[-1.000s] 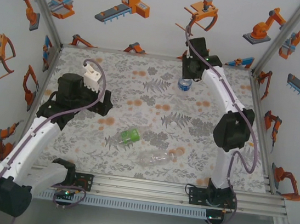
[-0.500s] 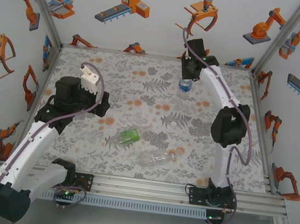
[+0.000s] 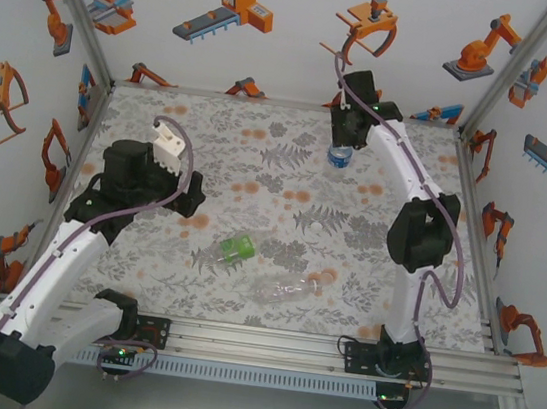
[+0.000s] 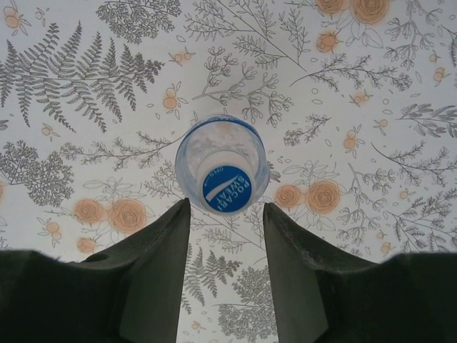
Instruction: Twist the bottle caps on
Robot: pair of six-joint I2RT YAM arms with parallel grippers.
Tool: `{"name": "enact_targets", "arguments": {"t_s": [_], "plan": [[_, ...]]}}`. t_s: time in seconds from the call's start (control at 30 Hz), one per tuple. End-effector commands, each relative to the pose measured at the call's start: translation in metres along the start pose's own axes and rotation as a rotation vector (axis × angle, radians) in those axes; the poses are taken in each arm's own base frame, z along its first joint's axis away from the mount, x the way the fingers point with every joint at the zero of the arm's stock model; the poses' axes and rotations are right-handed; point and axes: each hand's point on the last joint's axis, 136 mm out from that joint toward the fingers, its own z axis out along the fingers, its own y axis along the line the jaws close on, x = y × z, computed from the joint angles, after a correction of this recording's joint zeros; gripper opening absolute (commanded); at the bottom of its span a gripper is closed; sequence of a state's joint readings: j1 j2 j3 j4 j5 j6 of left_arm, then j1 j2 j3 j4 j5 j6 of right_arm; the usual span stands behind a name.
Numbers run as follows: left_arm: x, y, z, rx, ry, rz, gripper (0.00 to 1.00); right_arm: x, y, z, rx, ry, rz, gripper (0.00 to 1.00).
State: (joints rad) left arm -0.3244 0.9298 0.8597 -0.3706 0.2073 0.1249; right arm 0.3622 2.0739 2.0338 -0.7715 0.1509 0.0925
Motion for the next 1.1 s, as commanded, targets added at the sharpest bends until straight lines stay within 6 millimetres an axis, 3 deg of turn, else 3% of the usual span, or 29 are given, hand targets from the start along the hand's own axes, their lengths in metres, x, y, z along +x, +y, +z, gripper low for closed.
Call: {"name": "enact_targets", "arguments": {"t_s": [0.0,0.23,0.43,0.77,1.07], "plan": [[0.001,-0.01,0.001,0.039,0.018,0.025,0.97,-0.022,-0.009,-0.044,0.01,-0.077,-0.001,0.45],[0.003,-0.034,0.008,0.103,0.044,0.059,0.97,-0.012,-0.009,-0.068,-0.018,-0.079,0.005,0.46],[0.011,-0.055,0.014,0.174,0.077,0.024,0.97,0.017,-0.007,-0.075,-0.039,-0.062,0.035,0.46],[0.061,-0.115,0.046,0.304,0.291,0.117,0.99,0.086,-0.001,-0.08,-0.096,0.008,0.091,0.46],[0.099,-0.137,0.075,0.295,0.488,0.21,0.99,0.135,-0.013,-0.1,-0.053,0.036,0.087,0.47]]}}
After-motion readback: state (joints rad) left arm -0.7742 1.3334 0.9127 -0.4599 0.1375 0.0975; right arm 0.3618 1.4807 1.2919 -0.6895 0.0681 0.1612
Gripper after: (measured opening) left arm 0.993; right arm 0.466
